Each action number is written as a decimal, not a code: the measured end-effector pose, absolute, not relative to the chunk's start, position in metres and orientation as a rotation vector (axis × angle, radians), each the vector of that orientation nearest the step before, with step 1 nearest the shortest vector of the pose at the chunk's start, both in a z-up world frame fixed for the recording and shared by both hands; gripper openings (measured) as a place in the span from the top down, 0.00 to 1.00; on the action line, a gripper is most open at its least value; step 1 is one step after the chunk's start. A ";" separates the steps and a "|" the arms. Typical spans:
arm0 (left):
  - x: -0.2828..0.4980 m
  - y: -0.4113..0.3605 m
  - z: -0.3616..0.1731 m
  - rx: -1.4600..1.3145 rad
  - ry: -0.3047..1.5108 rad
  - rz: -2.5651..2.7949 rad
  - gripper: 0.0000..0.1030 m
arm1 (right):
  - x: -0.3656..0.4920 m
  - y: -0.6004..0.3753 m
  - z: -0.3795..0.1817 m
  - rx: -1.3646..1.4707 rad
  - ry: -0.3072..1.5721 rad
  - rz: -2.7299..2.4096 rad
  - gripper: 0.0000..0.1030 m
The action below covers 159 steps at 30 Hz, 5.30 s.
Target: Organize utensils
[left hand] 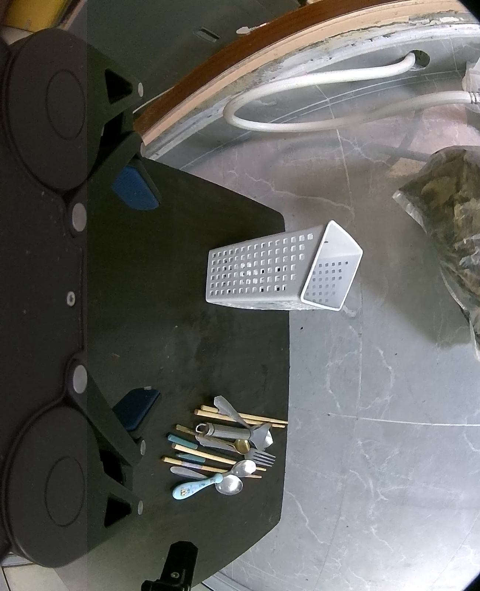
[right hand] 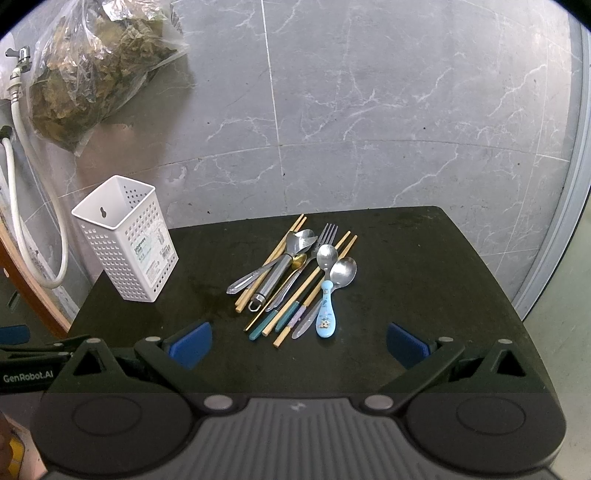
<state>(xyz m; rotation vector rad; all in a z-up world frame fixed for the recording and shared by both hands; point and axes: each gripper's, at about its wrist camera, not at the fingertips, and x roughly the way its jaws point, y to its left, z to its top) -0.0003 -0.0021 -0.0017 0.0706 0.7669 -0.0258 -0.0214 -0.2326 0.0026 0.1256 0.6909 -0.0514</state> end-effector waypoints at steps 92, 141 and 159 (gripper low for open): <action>0.141 0.014 -0.084 0.370 0.350 -0.425 0.18 | 0.210 -0.295 -0.075 0.124 0.891 0.055 0.54; 0.126 0.003 -0.084 0.375 0.359 -0.503 0.18 | 0.149 -0.167 0.028 0.023 0.041 0.407 0.96; 0.127 0.004 -0.085 0.368 0.360 -0.505 0.18 | 0.134 -0.158 -0.015 -0.045 0.226 0.469 0.78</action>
